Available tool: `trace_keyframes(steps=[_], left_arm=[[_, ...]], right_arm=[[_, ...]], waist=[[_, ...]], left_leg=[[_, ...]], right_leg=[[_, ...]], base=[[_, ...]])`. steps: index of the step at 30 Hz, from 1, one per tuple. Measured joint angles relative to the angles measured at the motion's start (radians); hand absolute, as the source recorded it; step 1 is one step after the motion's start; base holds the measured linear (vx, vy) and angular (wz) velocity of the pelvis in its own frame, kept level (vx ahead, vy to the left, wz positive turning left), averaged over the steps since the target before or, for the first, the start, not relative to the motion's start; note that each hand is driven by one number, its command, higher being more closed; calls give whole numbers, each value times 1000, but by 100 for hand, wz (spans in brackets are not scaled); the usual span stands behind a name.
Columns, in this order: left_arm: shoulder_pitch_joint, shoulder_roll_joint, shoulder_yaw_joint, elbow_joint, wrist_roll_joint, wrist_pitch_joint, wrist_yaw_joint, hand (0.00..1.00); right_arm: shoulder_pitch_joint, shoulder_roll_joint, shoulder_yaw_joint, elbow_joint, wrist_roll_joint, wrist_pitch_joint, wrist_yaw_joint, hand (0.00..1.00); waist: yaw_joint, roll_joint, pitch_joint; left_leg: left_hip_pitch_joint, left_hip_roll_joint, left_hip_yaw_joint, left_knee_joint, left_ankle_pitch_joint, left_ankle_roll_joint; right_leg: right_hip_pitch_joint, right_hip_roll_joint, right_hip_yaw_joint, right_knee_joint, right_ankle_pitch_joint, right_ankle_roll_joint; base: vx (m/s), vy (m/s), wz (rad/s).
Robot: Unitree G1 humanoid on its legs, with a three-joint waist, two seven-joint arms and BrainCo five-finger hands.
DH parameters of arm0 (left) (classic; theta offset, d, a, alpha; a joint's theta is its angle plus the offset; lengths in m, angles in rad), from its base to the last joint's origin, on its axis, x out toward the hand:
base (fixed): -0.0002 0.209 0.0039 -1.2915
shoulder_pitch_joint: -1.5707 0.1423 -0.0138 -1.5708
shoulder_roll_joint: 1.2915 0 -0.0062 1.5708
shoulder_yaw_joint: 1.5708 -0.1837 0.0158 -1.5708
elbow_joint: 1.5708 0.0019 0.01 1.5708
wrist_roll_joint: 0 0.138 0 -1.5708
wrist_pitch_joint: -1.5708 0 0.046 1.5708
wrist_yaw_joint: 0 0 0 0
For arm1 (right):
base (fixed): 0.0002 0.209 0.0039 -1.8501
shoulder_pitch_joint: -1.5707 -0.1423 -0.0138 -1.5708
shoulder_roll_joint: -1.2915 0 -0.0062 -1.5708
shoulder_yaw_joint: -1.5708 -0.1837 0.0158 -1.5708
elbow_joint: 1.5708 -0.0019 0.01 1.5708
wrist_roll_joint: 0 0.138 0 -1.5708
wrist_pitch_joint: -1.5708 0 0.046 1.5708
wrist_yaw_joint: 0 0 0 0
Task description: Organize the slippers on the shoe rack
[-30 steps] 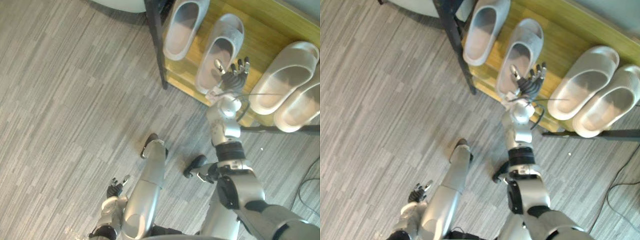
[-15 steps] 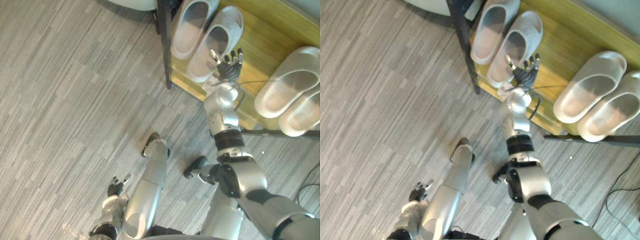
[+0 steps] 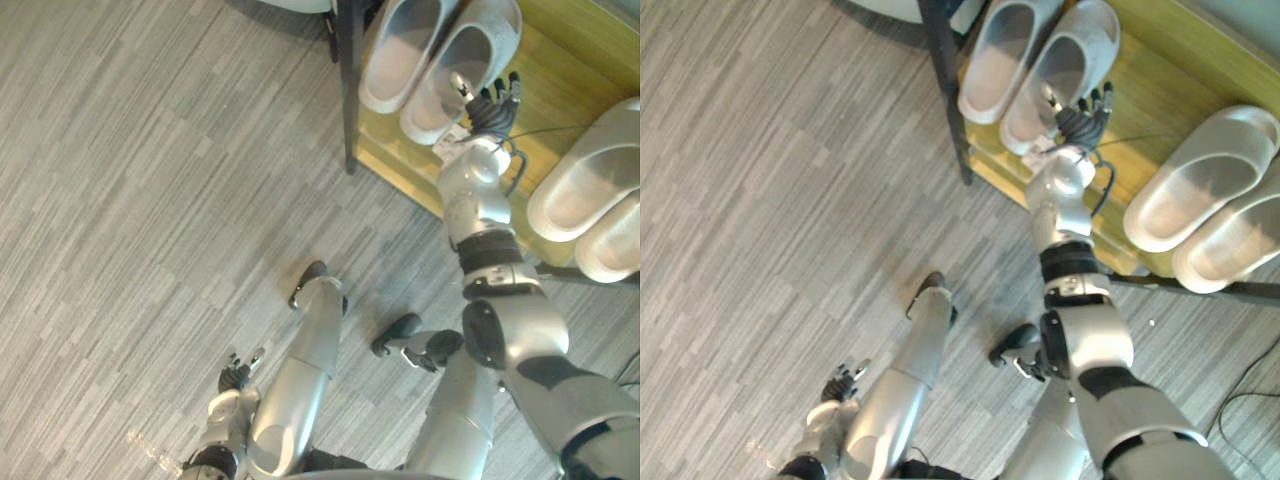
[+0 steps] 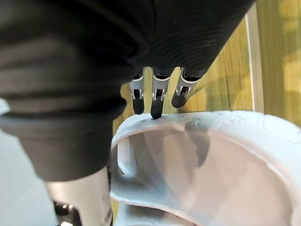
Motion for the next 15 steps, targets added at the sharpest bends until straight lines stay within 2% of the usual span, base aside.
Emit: trace_keyframes(steps=[6, 9, 10, 13, 15], left_arm=[[-1, -6, 0, 0, -1, 0, 0, 0], [-1, -6, 1, 0, -2, 0, 0, 0], [-1, -7, 1, -2, -2, 0, 0, 0], [2, -5, 1, -3, -2, 1, -1, 0], [5, -2, 1, -5, -2, 1, -1, 0]], right_arm=[[-4, -27, 45, 18, -16, 21, 24, 0], [-3, -25, 59, 11, -62, 39, 26, 0], [1, -23, 73, -3, -108, 47, 26, 0], [57, -1, 85, -147, -195, 59, 28, 0], [112, 18, 90, -238, -252, 60, 31, 0]], waist=[[0, 10, -3], [-1, 11, -4], [-1, 11, -4], [-10, 11, -4], [-20, 10, -4]], left_leg=[[-1, 11, 8, 19, -4, 7], [3, 19, 16, 23, -5, 9], [8, 24, 23, 24, -5, 9], [45, 40, 43, 16, -4, 7], [99, 53, 52, -12, -5, 9]], right_leg=[[-5, 3, 11, 11, 1, -1], [-5, 7, 16, 12, 3, -4], [-5, 11, 23, 12, 6, -6], [21, 22, 34, -3, 17, -16], [69, 33, 36, -32, 25, -9]], base=[[-20, 41, -5], [-32, 45, -10], [-33, 47, -18], [-23, 53, -21], [-16, 42, -14]])
